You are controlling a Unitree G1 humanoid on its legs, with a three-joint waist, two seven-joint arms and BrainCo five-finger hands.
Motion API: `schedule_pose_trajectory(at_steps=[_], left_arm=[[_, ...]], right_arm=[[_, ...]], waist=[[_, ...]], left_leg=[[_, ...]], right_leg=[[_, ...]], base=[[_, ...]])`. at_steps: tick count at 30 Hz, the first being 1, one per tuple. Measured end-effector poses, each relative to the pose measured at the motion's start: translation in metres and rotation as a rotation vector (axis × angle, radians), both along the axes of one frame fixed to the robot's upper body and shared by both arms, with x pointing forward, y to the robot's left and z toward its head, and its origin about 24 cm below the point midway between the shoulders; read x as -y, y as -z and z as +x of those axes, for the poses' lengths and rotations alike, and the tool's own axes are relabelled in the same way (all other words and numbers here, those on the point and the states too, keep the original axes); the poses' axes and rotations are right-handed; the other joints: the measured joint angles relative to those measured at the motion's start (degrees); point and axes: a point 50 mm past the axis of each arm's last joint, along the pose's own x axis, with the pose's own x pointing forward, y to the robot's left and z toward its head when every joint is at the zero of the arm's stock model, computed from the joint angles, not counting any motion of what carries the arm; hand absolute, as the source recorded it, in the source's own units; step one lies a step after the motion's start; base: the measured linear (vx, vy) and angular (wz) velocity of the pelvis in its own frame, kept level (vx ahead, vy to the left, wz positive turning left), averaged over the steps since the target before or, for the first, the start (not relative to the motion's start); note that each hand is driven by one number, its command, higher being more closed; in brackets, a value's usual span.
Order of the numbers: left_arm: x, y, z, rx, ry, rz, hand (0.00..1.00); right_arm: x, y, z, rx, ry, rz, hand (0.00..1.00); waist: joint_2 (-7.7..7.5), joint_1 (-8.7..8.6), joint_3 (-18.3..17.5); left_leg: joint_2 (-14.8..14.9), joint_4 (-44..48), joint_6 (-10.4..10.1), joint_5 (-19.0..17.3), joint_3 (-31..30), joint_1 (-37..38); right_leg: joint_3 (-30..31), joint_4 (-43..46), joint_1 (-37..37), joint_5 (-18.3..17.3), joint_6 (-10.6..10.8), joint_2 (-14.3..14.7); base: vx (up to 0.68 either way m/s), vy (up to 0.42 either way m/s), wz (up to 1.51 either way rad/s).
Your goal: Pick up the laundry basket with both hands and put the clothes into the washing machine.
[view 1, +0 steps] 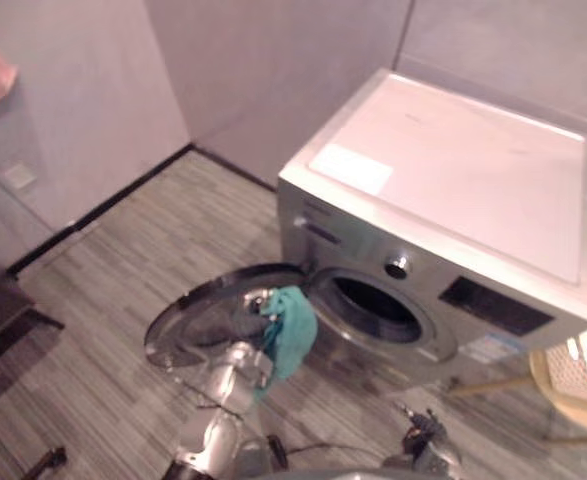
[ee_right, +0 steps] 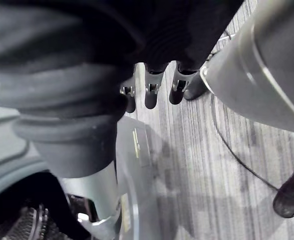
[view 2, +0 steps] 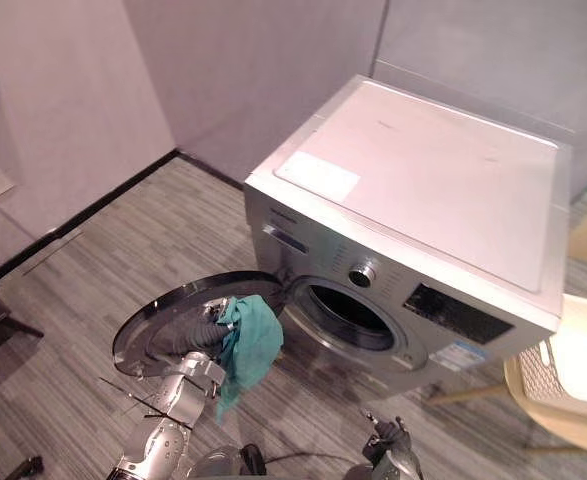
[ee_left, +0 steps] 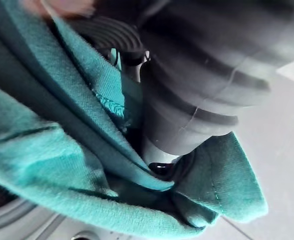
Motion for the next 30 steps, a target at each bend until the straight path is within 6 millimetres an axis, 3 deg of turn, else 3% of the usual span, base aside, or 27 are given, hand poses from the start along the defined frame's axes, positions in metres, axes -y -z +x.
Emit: schedule_pose_trajectory(at_steps=[1,2,4,5,7,9,12,13,15,16,17,19,21,22,23,25,26,27,30], left_arm=[[0.001,0.004,-0.004,-0.021,-0.039,-0.029,1.00],[0.001,0.004,-0.004,-0.022,-0.046,-0.033,1.00],[0.003,0.002,0.005,-0.007,-0.040,-0.027,1.00],[0.004,0.002,0.012,-0.006,-0.037,-0.020,1.00],[0.004,0.003,0.015,-0.015,-0.038,-0.015,1.00],[0.005,0.003,0.015,-0.014,-0.040,-0.021,1.00],[0.008,-0.001,0.017,0.001,-0.037,-0.039,1.00],[0.008,-0.002,0.017,0.005,-0.036,-0.041,1.00],[0.010,-0.005,0.014,0.021,-0.037,-0.063,1.00],[0.009,-0.005,0.011,0.021,-0.041,-0.067,1.00],[0.007,-0.005,0.003,0.017,-0.054,-0.079,1.00],[0.005,-0.003,-0.006,0.007,-0.070,-0.087,1.00],[0.004,0.000,-0.010,-0.010,-0.075,-0.091,1.00],[0.002,0.003,-0.014,-0.028,-0.085,-0.091,1.00],[0.000,0.005,-0.015,-0.038,-0.094,-0.093,1.00],[-0.001,0.007,-0.018,-0.052,-0.105,-0.096,1.00],[0.000,0.007,-0.018,-0.055,-0.110,-0.106,1.00],[-0.002,0.009,-0.018,-0.061,-0.113,-0.098,1.00],[-0.008,0.008,-0.017,-0.056,-0.115,-0.070,1.00]], right_arm=[[-0.002,-0.002,-0.001,0.029,-0.032,0.003,0.00],[-0.002,-0.002,-0.002,0.033,-0.034,0.002,0.00],[0.003,-0.002,-0.003,0.041,-0.027,-0.001,0.00],[0.006,0.001,-0.011,0.011,-0.014,-0.002,0.00],[0.010,0.007,-0.031,-0.039,0.036,0.003,0.00],[0.010,0.014,-0.055,-0.100,0.099,0.022,0.00],[0.012,0.018,-0.077,-0.140,0.183,0.035,0.00],[0.013,0.018,-0.077,-0.140,0.189,0.036,0.00],[0.016,0.017,-0.077,-0.135,0.189,0.027,0.00],[0.017,0.016,-0.076,-0.133,0.185,0.023,0.00],[0.019,0.016,-0.075,-0.129,0.177,0.016,0.00],[0.020,0.013,-0.069,-0.111,0.155,0.003,0.00],[0.018,0.012,-0.064,-0.100,0.110,-0.006,0.00],[0.015,0.011,-0.060,-0.094,0.078,-0.008,0.00],[0.013,0.011,-0.060,-0.093,0.070,-0.007,0.00],[0.014,0.011,-0.059,-0.093,0.060,-0.013,0.00],[0.019,0.010,-0.061,-0.095,0.056,-0.028,0.00],[0.017,0.011,-0.061,-0.105,0.051,-0.025,0.00],[0.005,0.012,-0.058,-0.096,0.019,-0.006,0.00]], waist=[[-0.19,0.29,-0.5],[-0.40,-0.07,-0.8],[-0.26,-1.60,-0.8],[-0.87,-1.53,-0.1],[-1.54,-2.20,0.6],[-2.36,-2.80,0.9],[-1.71,-2.58,2.1],[-1.80,-2.22,2.5],[-0.31,-1.27,3.7],[-0.05,-1.16,3.8],[-0.13,-0.64,4.0],[0.35,0.69,4.0],[0.21,1.89,4.0],[-0.37,1.97,4.4],[-0.66,1.91,4.4],[-0.74,1.91,4.4],[0.50,1.92,4.1],[-0.66,1.86,3.9],[-3.37,1.59,3.4]], left_leg=[[-0.1,-4.0,-0.9,0.8,7.4,4.9],[-0.2,-5.0,-1.4,1.3,8.6,4.9],[-1.7,-7.5,-1.9,2.8,9.5,5.3],[-2.6,-9.4,-2.4,4.2,8.9,6.2],[-2.8,-11.3,-3.2,5.4,6.2,8.2],[-1.2,-10.9,-3.5,5.5,5.5,10.4],[3.4,-2.2,-4.6,2.8,3.9,10.2],[4.6,1.3,-4.2,2.4,3.4,9.6],[9.5,17.1,-1.5,2.4,-2.4,5.3],[9.9,20.0,-0.3,3.3,-4.6,4.1],[9.9,24.6,0.3,6.2,-8.5,1.5],[8.7,27.6,-0.8,6.9,-13.8,-1.7],[6.8,24.0,-3.0,5.2,-17.3,-3.3],[5.5,17.9,-4.2,4.4,-19.7,-3.2],[4.7,14.9,-4.3,4.4,-21.0,-2.9],[2.6,3.6,-6.1,5.7,-24.6,-1.8],[1.8,-4.2,-9.0,8.0,-27.0,-0.2],[-0.2,-4.7,-9.6,9.0,-25.3,1.0],[-3.8,-3.6,-7.3,7.6,-22.6,0.3]], right_leg=[[-2.1,3.1,0.0,-6.1,-0.8,5.9],[-3.1,1.2,0.1,-7.3,-2.0,7.9],[-3.7,-6.3,1.7,-8.4,-4.0,9.7],[-1.5,-10.2,3.2,-7.2,-5.4,10.7],[0.3,-13.3,5.6,-5.2,-6.3,12.1],[0.8,-13.7,8.1,-5.0,-6.7,13.2],[0.7,-12.6,11.1,-5.4,-7.3,15.5],[0.7,-12.5,12.1,-6.1,-7.8,15.8],[1.1,-11.2,14.5,-9.3,-9.8,17.8],[1.3,-10.4,14.7,-9.9,-10.2,18.0],[2.5,-9.3,14.7,-10.6,-10.7,18.2],[4.9,-9.2,14.3,-10.7,-11.1,17.9],[7.0,-9.1,13.6,-10.7,-11.1,16.9],[8.2,-9.0,13.4,-10.8,-10.9,15.6],[8.6,-8.7,13.3,-11.0,-10.5,14.9],[9.4,-7.4,12.6,-12.4,-8.0,12.9],[9.9,-6.7,12.3,-13.6,-6.1,12.5],[11.5,-6.3,12.2,-14.2,-4.2,10.5],[13.2,-10.7,13.6,-11.6,-1.4,6.1]], base=[[-0.02,0.011,-2.14],[-0.03,-0.002,-1.92],[0.00,-0.051,-0.84],[0.00,-0.113,-0.93],[0.01,-0.124,-0.57],[0.04,-0.156,-0.09],[0.02,-0.105,0.07],[-0.02,-0.107,-0.06],[-0.09,-0.069,-0.05],[-0.10,0.014,-0.19],[-0.04,0.068,-0.40],[0.02,0.115,-0.60],[0.09,0.132,-0.54],[0.15,0.175,-0.35],[0.20,0.249,-0.31],[0.19,0.292,-0.19],[0.23,0.359,-0.25],[0.29,0.387,-0.24],[0.29,0.303,-0.14]])
